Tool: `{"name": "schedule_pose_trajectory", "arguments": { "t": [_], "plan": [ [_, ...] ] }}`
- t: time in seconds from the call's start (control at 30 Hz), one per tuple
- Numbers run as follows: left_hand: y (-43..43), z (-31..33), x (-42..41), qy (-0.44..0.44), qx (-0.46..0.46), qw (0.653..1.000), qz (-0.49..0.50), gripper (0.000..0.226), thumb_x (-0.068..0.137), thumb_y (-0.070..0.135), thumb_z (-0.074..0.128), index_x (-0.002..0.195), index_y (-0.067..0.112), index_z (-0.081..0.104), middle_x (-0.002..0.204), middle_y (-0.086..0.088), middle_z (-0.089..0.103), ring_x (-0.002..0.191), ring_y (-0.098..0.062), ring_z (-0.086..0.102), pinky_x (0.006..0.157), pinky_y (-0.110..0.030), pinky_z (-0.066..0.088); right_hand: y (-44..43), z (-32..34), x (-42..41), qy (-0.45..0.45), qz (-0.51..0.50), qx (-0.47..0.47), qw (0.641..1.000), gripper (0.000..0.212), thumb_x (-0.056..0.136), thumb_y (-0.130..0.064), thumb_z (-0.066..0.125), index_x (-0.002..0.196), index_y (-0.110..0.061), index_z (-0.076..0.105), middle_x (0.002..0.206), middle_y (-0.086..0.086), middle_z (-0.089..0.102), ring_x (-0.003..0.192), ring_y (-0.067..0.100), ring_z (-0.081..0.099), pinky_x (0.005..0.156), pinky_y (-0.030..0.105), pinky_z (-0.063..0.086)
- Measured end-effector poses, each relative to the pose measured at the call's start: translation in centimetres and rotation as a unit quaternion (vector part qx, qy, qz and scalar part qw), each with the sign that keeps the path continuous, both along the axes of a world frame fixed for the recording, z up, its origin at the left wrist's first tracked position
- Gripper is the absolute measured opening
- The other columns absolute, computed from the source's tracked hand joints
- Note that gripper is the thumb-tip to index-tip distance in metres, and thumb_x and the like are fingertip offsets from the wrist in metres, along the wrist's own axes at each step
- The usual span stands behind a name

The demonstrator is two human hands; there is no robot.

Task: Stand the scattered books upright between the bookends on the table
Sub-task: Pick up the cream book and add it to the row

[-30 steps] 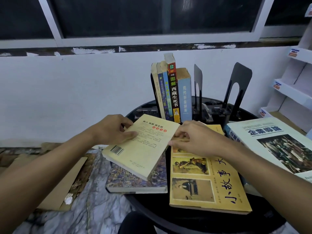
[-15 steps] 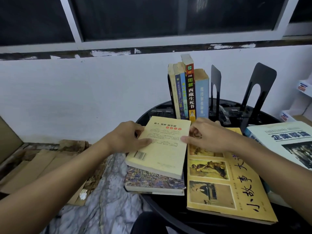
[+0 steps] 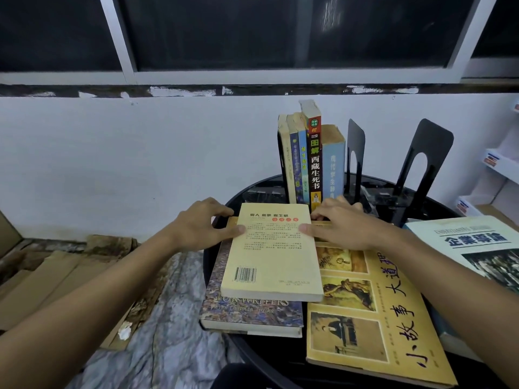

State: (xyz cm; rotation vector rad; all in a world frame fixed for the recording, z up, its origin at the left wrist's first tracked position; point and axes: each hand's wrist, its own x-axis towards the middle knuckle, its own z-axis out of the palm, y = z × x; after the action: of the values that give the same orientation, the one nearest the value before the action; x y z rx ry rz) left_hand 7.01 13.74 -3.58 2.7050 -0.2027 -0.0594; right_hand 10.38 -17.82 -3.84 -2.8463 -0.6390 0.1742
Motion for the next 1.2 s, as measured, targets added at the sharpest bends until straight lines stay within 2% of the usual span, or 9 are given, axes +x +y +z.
{"name": "schedule_pose_trajectory", "arguments": {
  "t": [0.07, 0.23, 0.47, 0.67, 0.73, 0.8, 0.9, 1.0, 1.2],
  "plan": [
    [0.1, -0.2, 0.8, 0.013, 0.016, 1.0, 0.0, 0.097, 0.063, 0.097, 0.042, 0.135, 0.034, 0.06, 0.139, 0.012, 0.052, 0.127, -0.013, 0.051, 0.108, -0.049, 0.041, 0.1, -0.2, 0.3, 0.012, 0.001, 0.005, 1.0, 0.083, 0.078, -0.086, 0.029, 0.134, -0.033, 0.058, 0.116, -0.008, 0.048, 0.119, 0.013, 0.035, 0.1, 0.045, 0.03],
    [-0.4, -0.4, 1.9, 0.053, -0.002, 0.998, -0.037, 0.07, 0.068, 0.092, 0.039, 0.119, 0.051, 0.064, 0.127, 0.019, 0.057, 0.119, -0.01, 0.054, 0.109, -0.049, 0.039, 0.1, -0.3, 0.8, 0.039, -0.003, 0.033, 0.999, 0.08, 0.075, -0.089, 0.03, 0.13, -0.038, 0.06, 0.114, -0.013, 0.05, 0.121, 0.012, 0.036, 0.102, 0.047, 0.028],
    [-0.1, -1.0, 2.3, 0.022, -0.026, 0.999, -0.042, 0.076, 0.067, 0.094, 0.039, 0.122, 0.049, 0.065, 0.125, 0.021, 0.06, 0.117, -0.008, 0.055, 0.107, -0.053, 0.039, 0.2, -0.5, 0.7, 0.044, -0.009, 0.068, 0.997, 0.067, 0.074, -0.088, 0.036, 0.117, -0.043, 0.06, 0.109, -0.017, 0.053, 0.118, 0.013, 0.041, 0.101, 0.045, 0.031],
    [0.0, -0.6, 1.8, -0.022, -0.057, 0.997, -0.057, 0.033, 0.069, 0.089, 0.048, 0.099, 0.075, 0.054, 0.123, 0.026, 0.06, 0.118, -0.003, 0.055, 0.107, -0.056, 0.037, 0.2, 0.2, 0.3, 0.031, -0.017, 0.129, 0.991, 0.07, 0.069, -0.089, 0.045, 0.116, -0.041, 0.062, 0.107, -0.021, 0.057, 0.114, 0.005, 0.047, 0.105, 0.047, 0.038],
    [0.2, -0.5, 2.0, -0.044, -0.072, 0.994, -0.063, 0.03, 0.07, 0.088, 0.053, 0.098, 0.079, 0.05, 0.122, 0.028, 0.059, 0.118, 0.0, 0.056, 0.107, -0.056, 0.039, 0.1, 0.7, 0.1, 0.014, -0.014, 0.142, 0.99, 0.063, 0.072, -0.084, 0.05, 0.115, -0.04, 0.062, 0.107, -0.022, 0.057, 0.112, 0.002, 0.048, 0.104, 0.046, 0.04],
    [0.3, -0.3, 2.0, -0.068, -0.095, 0.991, -0.07, 0.032, 0.074, 0.083, 0.06, 0.103, 0.071, 0.055, 0.12, 0.028, 0.059, 0.115, 0.003, 0.058, 0.105, -0.048, 0.043, 0.1, 1.3, -0.1, -0.014, -0.013, 0.157, 0.987, 0.055, 0.077, -0.078, 0.057, 0.114, -0.038, 0.06, 0.109, -0.02, 0.056, 0.111, 0.002, 0.05, 0.101, 0.041, 0.043],
    [-0.2, 0.8, 1.5, -0.093, -0.157, 0.98, -0.082, 0.034, 0.081, 0.057, 0.073, 0.112, 0.054, 0.062, 0.121, 0.022, 0.06, 0.101, 0.003, 0.066, 0.088, -0.023, 0.052, 0.4, 2.4, -0.7, -0.044, -0.021, 0.221, 0.974, 0.052, 0.077, -0.064, 0.072, 0.116, -0.031, 0.059, 0.112, -0.015, 0.059, 0.101, 0.003, 0.061, 0.083, 0.025, 0.052],
    [-0.5, 1.9, 1.1, -0.109, -0.217, 0.967, -0.073, 0.05, 0.081, 0.039, 0.079, 0.128, 0.029, 0.065, 0.127, 0.014, 0.06, 0.089, -0.006, 0.073, 0.081, -0.024, 0.059, 0.8, 3.6, -1.8, -0.04, -0.032, 0.303, 0.952, 0.057, 0.076, -0.047, 0.083, 0.121, -0.024, 0.055, 0.115, -0.009, 0.064, 0.08, 0.008, 0.073, 0.077, 0.037, 0.061],
    [-0.9, 3.6, 0.8, -0.151, -0.277, 0.947, -0.065, 0.058, 0.08, 0.029, 0.083, 0.134, 0.023, 0.064, 0.13, 0.011, 0.058, 0.086, -0.019, 0.074, 0.072, -0.037, 0.064, 1.7, 6.1, -3.9, -0.069, -0.032, 0.388, 0.918, 0.067, 0.076, -0.026, 0.088, 0.13, -0.022, 0.049, 0.111, -0.01, 0.063, 0.075, 0.014, 0.075, 0.075, 0.046, 0.063]
  ]
}}
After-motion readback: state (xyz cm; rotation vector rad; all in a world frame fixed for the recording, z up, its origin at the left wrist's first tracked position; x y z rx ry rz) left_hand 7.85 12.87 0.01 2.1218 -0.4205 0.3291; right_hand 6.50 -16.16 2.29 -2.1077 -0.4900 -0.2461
